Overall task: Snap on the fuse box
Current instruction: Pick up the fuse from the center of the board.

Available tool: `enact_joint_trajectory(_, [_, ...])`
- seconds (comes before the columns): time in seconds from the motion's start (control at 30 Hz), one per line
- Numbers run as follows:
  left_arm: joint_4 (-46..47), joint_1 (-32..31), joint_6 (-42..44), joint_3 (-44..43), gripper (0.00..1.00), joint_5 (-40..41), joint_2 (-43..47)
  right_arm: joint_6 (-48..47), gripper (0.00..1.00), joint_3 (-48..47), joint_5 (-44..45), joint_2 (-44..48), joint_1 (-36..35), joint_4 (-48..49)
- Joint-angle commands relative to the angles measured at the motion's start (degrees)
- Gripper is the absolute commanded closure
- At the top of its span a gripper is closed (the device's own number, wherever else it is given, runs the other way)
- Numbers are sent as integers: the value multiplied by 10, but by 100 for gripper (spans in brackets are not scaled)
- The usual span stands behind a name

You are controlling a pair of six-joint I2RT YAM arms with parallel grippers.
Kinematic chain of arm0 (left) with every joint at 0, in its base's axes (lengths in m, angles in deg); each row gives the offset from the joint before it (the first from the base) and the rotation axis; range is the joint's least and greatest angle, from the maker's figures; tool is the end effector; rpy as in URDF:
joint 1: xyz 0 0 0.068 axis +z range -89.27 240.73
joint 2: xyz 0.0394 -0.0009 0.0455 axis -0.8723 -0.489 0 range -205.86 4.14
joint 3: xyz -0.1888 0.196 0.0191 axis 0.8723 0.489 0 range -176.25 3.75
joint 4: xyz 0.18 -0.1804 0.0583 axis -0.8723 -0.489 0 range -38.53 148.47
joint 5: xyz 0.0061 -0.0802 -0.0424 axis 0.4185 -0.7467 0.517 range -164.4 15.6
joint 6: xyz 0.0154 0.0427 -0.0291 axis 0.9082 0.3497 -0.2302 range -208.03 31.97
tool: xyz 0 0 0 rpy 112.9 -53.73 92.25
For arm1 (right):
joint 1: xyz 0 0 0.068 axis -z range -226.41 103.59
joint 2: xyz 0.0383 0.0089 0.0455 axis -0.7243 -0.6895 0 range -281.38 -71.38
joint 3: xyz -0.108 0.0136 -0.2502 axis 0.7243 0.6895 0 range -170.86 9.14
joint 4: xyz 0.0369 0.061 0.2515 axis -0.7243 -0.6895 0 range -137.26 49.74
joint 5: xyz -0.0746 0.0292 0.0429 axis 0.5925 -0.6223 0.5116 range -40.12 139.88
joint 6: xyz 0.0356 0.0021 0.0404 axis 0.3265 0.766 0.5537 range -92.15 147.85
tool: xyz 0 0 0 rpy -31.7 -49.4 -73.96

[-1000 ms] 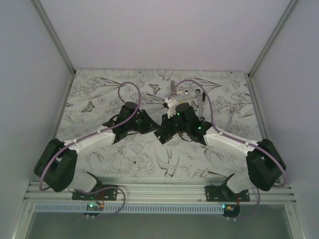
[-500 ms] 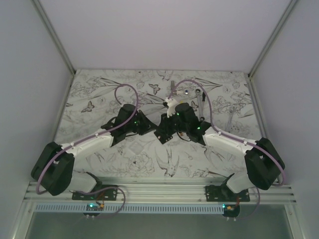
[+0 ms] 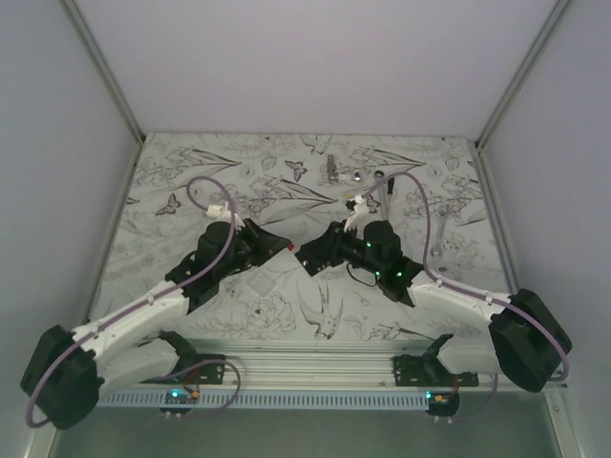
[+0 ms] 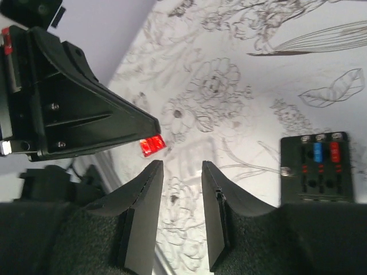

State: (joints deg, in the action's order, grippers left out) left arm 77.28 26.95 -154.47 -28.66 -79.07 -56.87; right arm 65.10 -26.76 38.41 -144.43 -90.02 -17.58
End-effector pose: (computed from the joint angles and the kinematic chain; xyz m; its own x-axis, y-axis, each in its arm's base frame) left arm 0.2011 -0.1380 0.2612 -0.6256 -0.6806 -0.3813 0.1185 0.4002 -0.9087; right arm 0.1978 0.1981 0.2386 -0.6377 0.2119 -0.7406 -0.5394 0.5635 0.6257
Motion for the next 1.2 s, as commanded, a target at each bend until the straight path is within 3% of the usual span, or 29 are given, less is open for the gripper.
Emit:
enact_joint_trajectory(0.0, [68,-20,0,38,100,67,66,167,60,47,-21,1,1,205])
enact_joint_trajectory(0.3, [113,-54,1,71,100,122,135,229,59,59,-5,-34,-49,365])
enact_joint_trajectory(0.8, [138,-66,-34,111,100,162,202,259,60,62,51,-62,-69,378])
enact_joint_trajectory(1.17, [139,-68,-48,110,100,164,207,266,64,34,17,-107,-74,431])
